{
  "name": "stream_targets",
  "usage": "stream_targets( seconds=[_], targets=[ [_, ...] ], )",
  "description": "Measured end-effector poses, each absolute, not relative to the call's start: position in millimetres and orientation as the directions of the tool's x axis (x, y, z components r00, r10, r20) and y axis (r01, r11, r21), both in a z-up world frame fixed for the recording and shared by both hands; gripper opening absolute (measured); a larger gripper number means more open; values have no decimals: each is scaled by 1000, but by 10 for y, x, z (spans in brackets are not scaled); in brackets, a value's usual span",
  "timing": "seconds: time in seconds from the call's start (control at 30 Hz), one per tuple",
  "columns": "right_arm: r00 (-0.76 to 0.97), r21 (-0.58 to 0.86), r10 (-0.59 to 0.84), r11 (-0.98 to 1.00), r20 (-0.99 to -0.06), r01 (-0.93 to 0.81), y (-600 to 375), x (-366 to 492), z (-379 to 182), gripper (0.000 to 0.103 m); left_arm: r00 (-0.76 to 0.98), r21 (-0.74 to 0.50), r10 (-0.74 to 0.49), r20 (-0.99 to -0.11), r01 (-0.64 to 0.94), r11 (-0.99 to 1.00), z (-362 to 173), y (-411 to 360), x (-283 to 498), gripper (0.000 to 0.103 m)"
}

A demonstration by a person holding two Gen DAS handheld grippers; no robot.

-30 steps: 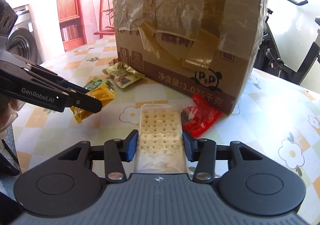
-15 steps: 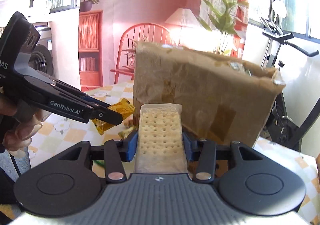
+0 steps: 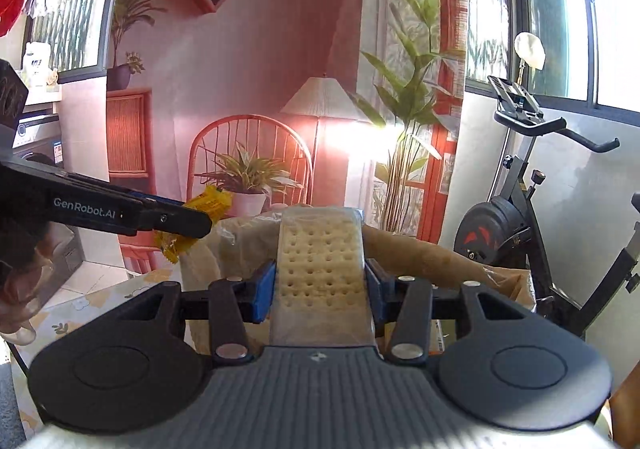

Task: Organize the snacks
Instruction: 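Carry both snacks over the paper bag and open both tools to drop them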

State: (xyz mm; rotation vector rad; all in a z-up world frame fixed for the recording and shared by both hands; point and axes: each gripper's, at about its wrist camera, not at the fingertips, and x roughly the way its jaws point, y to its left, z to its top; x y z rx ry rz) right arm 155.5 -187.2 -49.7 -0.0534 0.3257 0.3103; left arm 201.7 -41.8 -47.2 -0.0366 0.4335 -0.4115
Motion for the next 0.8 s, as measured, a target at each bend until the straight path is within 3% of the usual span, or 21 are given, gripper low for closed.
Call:
stream_targets(
  seconds=[0.2,0.27,0.4,0.6,0.8],
  targets=[
    [884,33,237,969,-404,-245,-1939,2129,-553,49,821,-98,-375,-430,370,924,-365,-616,2581,35],
    [892,48,203,979,-404,-201,-1992,2189,-578,51,816,-63,-376,-438,389,919,-391,-695,2684,42],
    [892,69,198,980,-406,-186,-2092,2157,-581,66,818,-39,-357,-451,381,924,-435,-729,2755,58],
    [897,104,236,972,-373,-212,-2203,1906,-518,83,823,6,-354,-444,398,917,-453,-644,2588,59],
    [898,126,274,961,-344,-245,-2192,1614,-459,85,823,3,-370,-431,412,911,-393,-449,2338,59]
  ],
)
